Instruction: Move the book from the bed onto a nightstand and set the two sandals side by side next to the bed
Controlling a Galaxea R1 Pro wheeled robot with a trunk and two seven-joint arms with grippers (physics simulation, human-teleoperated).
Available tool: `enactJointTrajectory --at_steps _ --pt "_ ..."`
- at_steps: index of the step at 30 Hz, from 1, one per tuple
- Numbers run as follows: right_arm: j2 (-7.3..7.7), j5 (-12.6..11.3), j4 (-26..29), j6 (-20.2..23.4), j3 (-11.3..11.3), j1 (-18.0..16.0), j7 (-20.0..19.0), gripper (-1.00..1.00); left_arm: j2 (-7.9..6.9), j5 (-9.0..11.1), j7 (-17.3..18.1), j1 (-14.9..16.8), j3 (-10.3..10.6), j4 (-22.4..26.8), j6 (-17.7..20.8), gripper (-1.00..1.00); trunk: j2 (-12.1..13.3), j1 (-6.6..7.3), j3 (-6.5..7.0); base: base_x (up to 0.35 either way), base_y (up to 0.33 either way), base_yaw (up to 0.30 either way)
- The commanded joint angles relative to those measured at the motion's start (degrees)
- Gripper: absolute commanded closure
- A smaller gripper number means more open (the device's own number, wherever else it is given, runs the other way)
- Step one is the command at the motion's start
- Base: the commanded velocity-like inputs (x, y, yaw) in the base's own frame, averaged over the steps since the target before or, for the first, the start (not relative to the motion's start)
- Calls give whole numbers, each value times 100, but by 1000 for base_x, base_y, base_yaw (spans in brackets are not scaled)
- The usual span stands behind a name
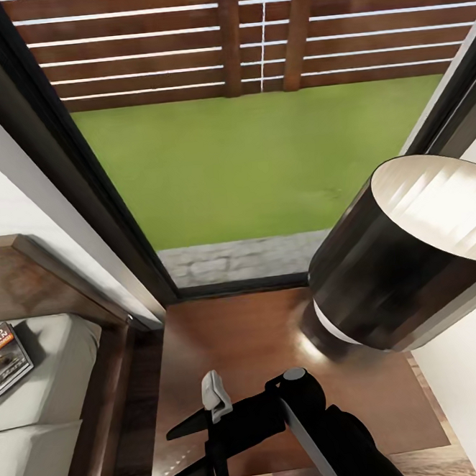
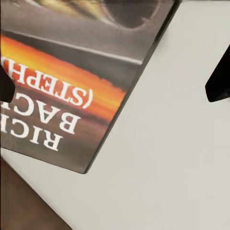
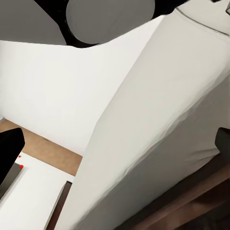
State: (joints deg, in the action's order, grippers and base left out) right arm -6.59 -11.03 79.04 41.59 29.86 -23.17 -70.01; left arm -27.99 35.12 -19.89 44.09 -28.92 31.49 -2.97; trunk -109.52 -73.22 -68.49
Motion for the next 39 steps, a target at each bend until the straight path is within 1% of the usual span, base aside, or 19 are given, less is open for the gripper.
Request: enactJointTrajectory --at_steps 1,8,31,38,39 --pt "0 -30 0 42 2 -3 3 -100 -1 59 37 1 9 -14 -29 -100 -1 1 -3 0 0 0" --pt "1 -30 1 42 2 -2 4 -100 4 54 114 1 9 -35 -28 -100 -1 1 -3 0 0 0" --pt "2 -30 -2 42 2 -3 4 -100 39 46 110 2 9 -15 -46 -100 -1 1 -3 0 0 0" --pt "0 -30 -1 42 2 -3 4 -100 39 48 112 3 16 -18 -48 -100 -282 -153 -129 0 0 0" --pt "0 -30 -2 42 2 -3 4 -100 39 48 114 3 17 -18 -50 -100 -282 -153 -129 0 0 0"
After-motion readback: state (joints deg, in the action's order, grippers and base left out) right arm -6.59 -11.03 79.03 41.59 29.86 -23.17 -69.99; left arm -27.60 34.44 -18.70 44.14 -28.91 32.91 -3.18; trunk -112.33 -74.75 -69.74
